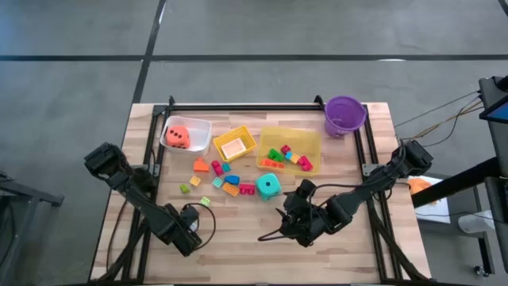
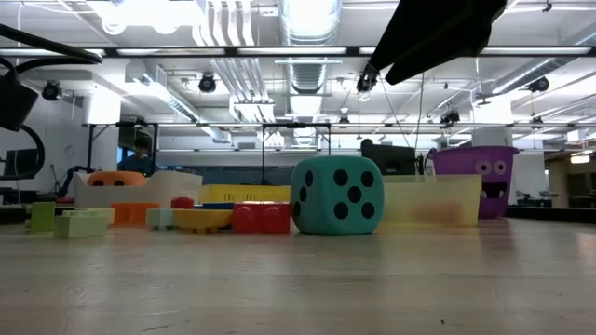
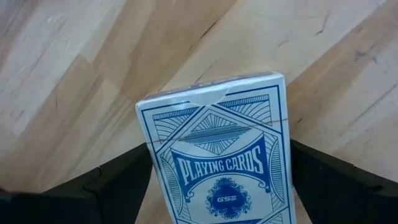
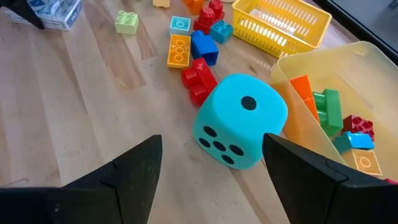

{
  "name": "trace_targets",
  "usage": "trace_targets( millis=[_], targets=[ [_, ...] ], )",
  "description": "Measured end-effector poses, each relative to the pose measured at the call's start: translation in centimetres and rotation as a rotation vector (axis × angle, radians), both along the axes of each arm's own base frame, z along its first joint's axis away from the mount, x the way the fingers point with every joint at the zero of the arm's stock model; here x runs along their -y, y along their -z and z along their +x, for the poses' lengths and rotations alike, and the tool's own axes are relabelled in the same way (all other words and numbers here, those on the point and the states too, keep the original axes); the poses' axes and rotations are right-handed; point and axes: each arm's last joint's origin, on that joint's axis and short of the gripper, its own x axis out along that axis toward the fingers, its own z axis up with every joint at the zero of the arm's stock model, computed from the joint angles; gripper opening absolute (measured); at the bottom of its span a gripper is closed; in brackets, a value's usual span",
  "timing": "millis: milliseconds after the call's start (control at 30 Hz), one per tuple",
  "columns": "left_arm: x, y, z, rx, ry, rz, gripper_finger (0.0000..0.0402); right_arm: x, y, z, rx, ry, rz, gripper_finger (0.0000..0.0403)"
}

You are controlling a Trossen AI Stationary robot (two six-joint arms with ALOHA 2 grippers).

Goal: Pick & Place Toys
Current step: Put the blue deck of cards into the yellow basket

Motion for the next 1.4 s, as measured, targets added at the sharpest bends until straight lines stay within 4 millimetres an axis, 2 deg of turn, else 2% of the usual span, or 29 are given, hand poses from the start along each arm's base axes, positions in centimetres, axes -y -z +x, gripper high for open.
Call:
trace_targets(
  millis=[100,267,567,800,1400],
  targets=[
    [0.0,0.0,0.0,0.007,0.018,0.004,0.0344,0.0,0.0,0.0,0.002,-0.004,-0.001,0.0275],
    [0.0,0.0,0.1,0.011,0.023,0.000,0.0290,0.0,0.0,0.0,0.002,-0.004,-0.002,0.0275],
    [-0.2,0.2,-0.1,0.022,0.015,-0.011,0.0289,-0.1,0.0,0.0,-0.002,-0.011,-0.007,0.0275],
    [-0.3,-0.8,-0.1,0.083,-0.017,-0.049,0.0289,-0.1,0.0,0.0,-0.007,-0.018,-0.016,0.0275],
    [-1.0,-2.8,-0.3,0.217,-0.035,-0.018,0.0289,0.0,0.4,-0.1,-0.018,-0.020,-0.024,0.0275]
  ],
)
